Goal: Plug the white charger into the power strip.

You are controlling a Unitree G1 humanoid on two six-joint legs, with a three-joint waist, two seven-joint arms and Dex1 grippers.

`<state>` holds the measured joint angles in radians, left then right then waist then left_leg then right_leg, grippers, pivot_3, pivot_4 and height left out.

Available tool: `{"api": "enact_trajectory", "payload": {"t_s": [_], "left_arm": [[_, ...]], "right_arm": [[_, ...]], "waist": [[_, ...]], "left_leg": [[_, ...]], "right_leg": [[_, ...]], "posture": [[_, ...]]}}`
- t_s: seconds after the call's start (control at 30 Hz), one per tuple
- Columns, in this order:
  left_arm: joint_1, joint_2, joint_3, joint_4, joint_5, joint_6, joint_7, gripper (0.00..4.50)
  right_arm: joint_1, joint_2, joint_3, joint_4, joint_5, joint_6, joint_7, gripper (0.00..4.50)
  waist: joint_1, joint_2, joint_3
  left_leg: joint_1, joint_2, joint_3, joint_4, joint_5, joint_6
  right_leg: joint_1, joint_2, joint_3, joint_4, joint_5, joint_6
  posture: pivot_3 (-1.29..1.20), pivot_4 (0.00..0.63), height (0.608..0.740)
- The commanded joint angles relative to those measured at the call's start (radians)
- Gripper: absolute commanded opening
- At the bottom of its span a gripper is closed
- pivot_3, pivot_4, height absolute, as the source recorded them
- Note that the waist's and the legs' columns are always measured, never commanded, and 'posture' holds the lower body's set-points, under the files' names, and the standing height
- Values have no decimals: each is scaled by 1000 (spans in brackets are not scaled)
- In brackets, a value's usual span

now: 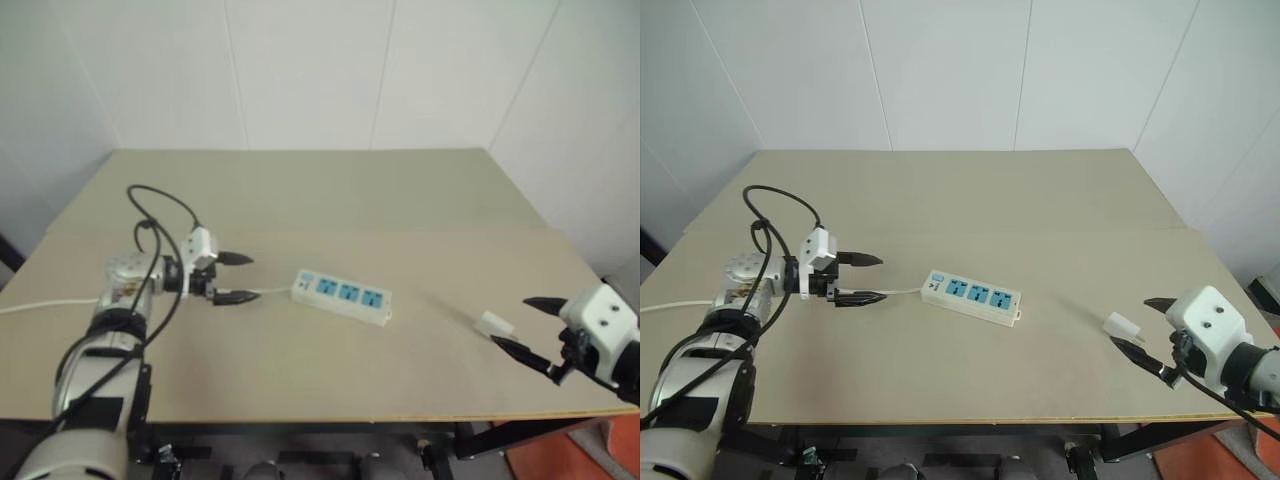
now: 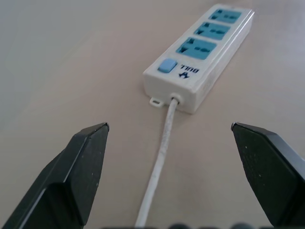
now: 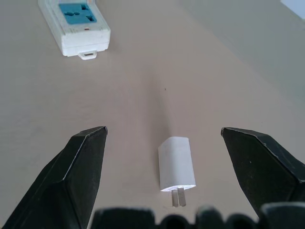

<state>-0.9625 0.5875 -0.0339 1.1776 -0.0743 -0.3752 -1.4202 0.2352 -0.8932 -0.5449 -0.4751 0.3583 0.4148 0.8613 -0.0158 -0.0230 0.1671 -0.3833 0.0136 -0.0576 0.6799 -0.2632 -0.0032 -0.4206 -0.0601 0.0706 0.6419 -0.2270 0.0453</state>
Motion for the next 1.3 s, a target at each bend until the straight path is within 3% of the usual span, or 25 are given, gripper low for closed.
{"api": "enact_trajectory", "payload": {"t_s": [0.03, 0.37, 0.4, 0.5, 0.87, 1.0, 1.13, 1.23, 1.3], "left_arm": [[-54, -35, -3, 71, 42, -18, 54, 4481], [-97, -118, -67, 142, 193, 11, 196, 4481], [-101, -124, -73, 148, 204, 34, 203, 4306], [-109, -131, -83, 158, 226, 81, 196, 3614], [-112, -123, -67, 148, 221, 151, 101, 19], [-91, -118, -63, 121, 226, 64, 177, 19], [-90, -121, -30, 64, 165, 126, 106, 19], [-62, -118, -61, -83, 177, 325, 122, 19], [30, -116, -57, -346, 130, 519, 107, 19]], "right_arm": [[-47, 19, 20, -62, 13, 32, -59, 4500], [-93, 19, 50, -248, 71, 254, -171, 4500], [-94, 24, 57, -264, 72, 267, -181, 4500], [-101, 39, 72, -286, 69, 298, -213, 4500], [-135, 64, 149, -310, 56, 367, -295, 4500], [-135, 59, 176, -302, 44, 360, -302, 4500], [-144, 58, 189, -299, 51, 365, -306, 4500], [-136, 64, 205, -295, 41, 353, -310, 4500], [-138, 77, 220, -285, 35, 352, -324, 4500]], "waist": [[-2, 0, 0], [-1, 0, 0], [-1, 0, 0], [1, 0, 0], [-2, 0, -1], [-3, 0, -1], [-3, 0, -1], [-3, -1, -1], [-3, 0, -1]], "left_leg": [[0, 0, 0, 0, 0, 0], [0, 0, 0, 0, 0, 0], [0, 0, 0, 0, 0, 0], [0, -1, -1, 1, 0, 0], [2, 0, 0, 0, 0, 0], [1, 0, 0, 0, 0, 0], [1, 0, 0, 1, 0, 0], [-1, 0, -1, 0, 0, 0], [-1, 0, -1, 0, 0, 0]], "right_leg": [[0, 0, 0, 0, 0, 0], [0, 0, 0, 1, 0, 0], [-1, 0, 0, 1, 0, 0], [0, 0, 0, 2, 0, 0], [1, 0, 0, 3, 0, 0], [0, 0, 0, 2, 0, 0], [0, 0, 0, 3, 0, 0], [-1, 0, 0, 2, 0, 0], [-1, 0, 0, 2, 0, 0]], "posture": [[0, 150, 740], [0, 150, 740], [0, 150, 740], [0, 150, 740], [0, 150, 740], [0, 150, 740], [0, 150, 740], [0, 150, 740], [0, 150, 740]]}}
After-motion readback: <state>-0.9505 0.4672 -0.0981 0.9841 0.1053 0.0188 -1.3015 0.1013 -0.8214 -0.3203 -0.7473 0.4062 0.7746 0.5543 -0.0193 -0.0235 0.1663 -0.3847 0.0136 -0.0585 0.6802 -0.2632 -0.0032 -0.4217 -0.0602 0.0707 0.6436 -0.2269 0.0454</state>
